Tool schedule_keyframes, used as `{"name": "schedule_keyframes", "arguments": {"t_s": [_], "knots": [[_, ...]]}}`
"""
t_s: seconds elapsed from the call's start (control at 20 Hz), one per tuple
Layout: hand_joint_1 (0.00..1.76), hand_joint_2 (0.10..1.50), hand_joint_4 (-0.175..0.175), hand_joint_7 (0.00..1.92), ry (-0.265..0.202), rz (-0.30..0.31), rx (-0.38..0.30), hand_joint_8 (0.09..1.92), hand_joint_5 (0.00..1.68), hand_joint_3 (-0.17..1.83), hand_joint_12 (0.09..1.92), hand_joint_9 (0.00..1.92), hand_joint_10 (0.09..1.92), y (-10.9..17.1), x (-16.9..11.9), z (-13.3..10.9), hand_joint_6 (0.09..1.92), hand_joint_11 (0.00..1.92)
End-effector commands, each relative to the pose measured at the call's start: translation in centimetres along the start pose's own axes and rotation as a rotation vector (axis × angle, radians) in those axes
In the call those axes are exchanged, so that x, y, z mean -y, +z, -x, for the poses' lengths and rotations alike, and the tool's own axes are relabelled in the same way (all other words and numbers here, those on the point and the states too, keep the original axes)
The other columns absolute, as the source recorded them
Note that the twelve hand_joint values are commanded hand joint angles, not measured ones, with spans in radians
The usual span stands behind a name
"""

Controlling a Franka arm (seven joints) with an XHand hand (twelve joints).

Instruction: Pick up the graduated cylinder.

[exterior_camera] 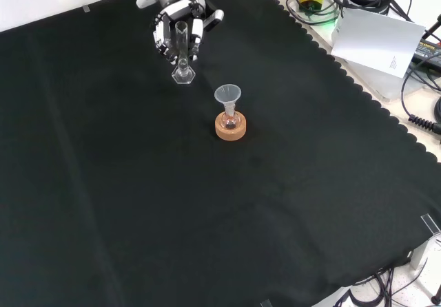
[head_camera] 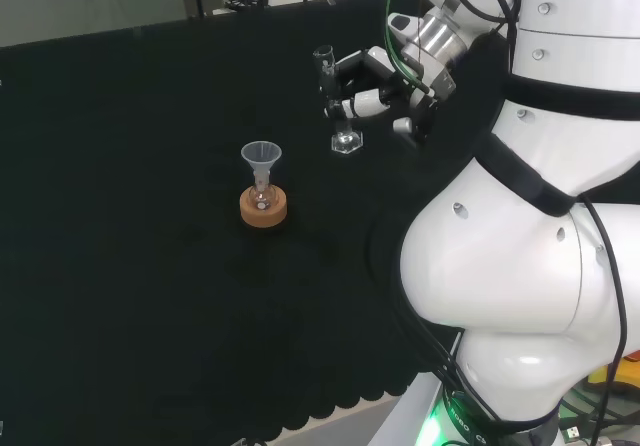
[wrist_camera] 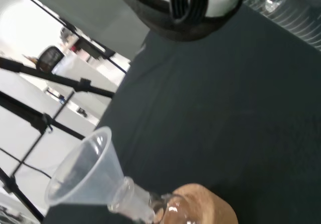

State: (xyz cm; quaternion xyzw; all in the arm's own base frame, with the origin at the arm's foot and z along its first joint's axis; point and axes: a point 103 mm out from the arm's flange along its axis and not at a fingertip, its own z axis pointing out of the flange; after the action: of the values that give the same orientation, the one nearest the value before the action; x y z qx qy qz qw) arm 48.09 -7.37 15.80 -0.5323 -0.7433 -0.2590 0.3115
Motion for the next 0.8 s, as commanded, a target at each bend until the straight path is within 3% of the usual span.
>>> {"name": "schedule_keyframes", "arguments": {"t_s": [0.05,0.8], "knots": [[1.41,0.97,-0.175,1.15,0.028,-0.083,0.121,0.76,1.25,0.00,0.78,1.54,0.09,-0.2,2.0,-1.6,0.53,1.22],[1.42,0.97,-0.175,1.19,0.083,-0.166,0.251,0.70,1.27,0.00,0.76,1.55,0.09,-1.5,5.2,-5.6,0.49,1.24]]}}
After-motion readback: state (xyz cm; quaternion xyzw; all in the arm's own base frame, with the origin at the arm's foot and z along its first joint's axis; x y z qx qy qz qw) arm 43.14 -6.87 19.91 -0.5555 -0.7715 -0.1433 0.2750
